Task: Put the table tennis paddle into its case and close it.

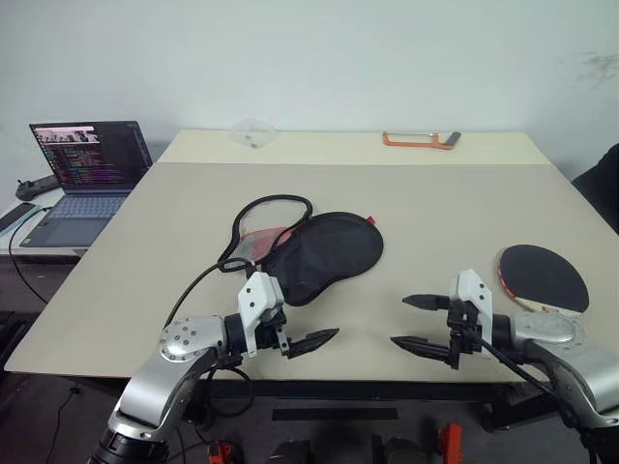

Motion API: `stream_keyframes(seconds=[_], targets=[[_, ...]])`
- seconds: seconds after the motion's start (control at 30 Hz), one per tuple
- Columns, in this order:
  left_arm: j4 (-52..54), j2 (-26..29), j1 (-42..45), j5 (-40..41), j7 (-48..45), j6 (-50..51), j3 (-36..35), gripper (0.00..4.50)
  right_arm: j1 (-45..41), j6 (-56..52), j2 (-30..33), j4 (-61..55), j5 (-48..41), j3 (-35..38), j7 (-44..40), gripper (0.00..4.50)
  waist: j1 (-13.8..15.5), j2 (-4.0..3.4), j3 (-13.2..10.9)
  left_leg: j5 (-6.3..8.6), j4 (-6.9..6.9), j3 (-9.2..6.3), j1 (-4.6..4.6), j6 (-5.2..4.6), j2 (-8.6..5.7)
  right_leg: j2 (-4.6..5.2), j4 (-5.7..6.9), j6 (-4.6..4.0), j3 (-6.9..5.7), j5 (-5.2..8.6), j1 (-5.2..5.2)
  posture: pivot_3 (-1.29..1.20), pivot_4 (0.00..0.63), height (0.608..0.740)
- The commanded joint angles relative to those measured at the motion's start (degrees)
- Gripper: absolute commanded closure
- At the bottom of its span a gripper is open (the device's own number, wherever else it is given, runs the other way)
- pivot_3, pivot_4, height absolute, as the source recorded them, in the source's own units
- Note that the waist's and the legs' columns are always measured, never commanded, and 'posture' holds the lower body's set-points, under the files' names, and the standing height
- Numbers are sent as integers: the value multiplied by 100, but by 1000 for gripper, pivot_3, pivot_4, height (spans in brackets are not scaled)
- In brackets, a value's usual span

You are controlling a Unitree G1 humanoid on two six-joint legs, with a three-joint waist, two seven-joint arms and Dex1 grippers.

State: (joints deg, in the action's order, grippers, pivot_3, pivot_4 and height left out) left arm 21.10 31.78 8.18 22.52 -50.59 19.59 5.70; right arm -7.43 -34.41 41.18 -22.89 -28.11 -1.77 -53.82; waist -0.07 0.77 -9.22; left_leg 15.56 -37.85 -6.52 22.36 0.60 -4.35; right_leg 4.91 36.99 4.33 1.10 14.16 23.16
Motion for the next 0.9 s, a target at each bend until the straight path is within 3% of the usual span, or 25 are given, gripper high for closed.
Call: stream_keyframes(seconds=[0.03, 0.33, 0.63, 0.9], targets=[[-360, -178, 200, -127, 13, -354, 40, 65, 10, 6, 19, -133, 75, 37, 158, 26, 8, 0, 0, 0, -2, 0, 0, 0, -1, 0, 1, 0, -1, 0, -1, 0, 150, 740], [-988, -551, 556, -245, 100, -839, -68, 65, -165, -343, -65, -277, -223, 450, 629, 26, 14, 3, -2, 0, -2, -2, 3, 1, -2, 2, -1, 0, -2, -1, 1, 0, 150, 740], [-1432, 40, 952, -43, -236, -972, -720, 65, -482, -644, -465, -289, -466, 316, 936, 26, -19, 3, -2, 0, 0, -3, 1, 0, 1, -2, 2, 0, -2, -1, 3, 0, 150, 740], [-1710, 578, 1664, 88, -567, -439, -885, 65, -1059, -1229, -924, -149, -769, 303, 1435, 26, 4, 7, -5, -1, -2, -14, 2, 1, -3, -1, 1, 1, -13, -1, 2, 0, 150, 740]])
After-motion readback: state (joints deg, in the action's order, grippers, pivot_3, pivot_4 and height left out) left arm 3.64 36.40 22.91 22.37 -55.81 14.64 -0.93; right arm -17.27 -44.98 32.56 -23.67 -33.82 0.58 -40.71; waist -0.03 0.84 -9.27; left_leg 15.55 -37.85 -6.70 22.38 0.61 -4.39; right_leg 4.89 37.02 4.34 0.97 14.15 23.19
